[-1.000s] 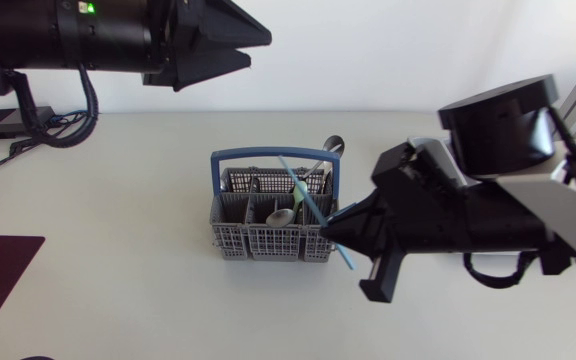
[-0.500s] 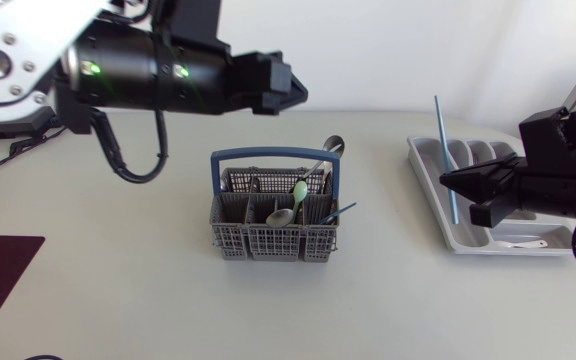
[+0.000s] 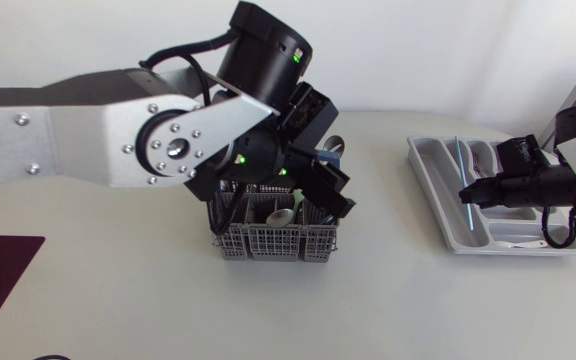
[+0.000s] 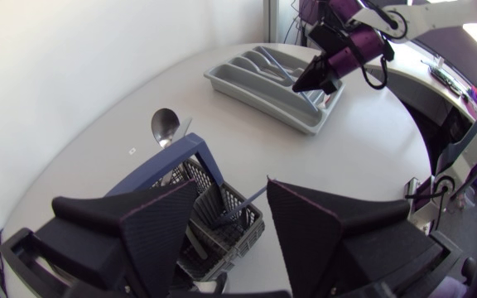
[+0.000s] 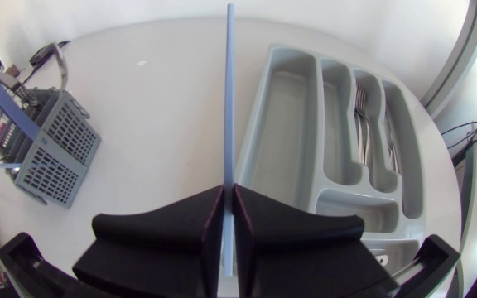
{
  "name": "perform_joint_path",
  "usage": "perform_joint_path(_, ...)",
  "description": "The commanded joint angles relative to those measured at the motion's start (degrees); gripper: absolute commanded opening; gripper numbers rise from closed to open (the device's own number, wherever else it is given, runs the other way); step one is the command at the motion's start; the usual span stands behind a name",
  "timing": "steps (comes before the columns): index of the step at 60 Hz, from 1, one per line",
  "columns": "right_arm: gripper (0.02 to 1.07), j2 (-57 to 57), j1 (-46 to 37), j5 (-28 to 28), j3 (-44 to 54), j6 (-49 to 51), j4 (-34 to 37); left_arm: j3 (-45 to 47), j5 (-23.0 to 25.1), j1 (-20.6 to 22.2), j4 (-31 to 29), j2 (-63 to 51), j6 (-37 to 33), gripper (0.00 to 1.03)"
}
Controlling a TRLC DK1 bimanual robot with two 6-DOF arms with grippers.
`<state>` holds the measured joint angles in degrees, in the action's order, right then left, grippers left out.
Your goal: Sort the cutlery from the basket into the organizer compartments.
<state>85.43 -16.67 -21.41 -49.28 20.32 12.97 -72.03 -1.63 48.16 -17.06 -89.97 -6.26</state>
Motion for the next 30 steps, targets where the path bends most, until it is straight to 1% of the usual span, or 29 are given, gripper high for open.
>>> perform_joint_path(1,0.08,5.2,-0.1,1.7,-3.7,-2.6,-0.9,-0.7,-0.6,0.4,-0.4,-2.5,-3.5,0.59)
perform_joint_path(15,0.08,16.2,1.5,6.8,-10.7,-6.6,-1.0,-0.1,-0.7,1.1,-0.7,-5.1,-8.2,0.6)
perform_joint_path(30,0.1,24.7,2.3,8.6,-15.6,-8.5,-0.5,0.0,-0.7,0.4,-0.4,-6.3,-11.8,0.6)
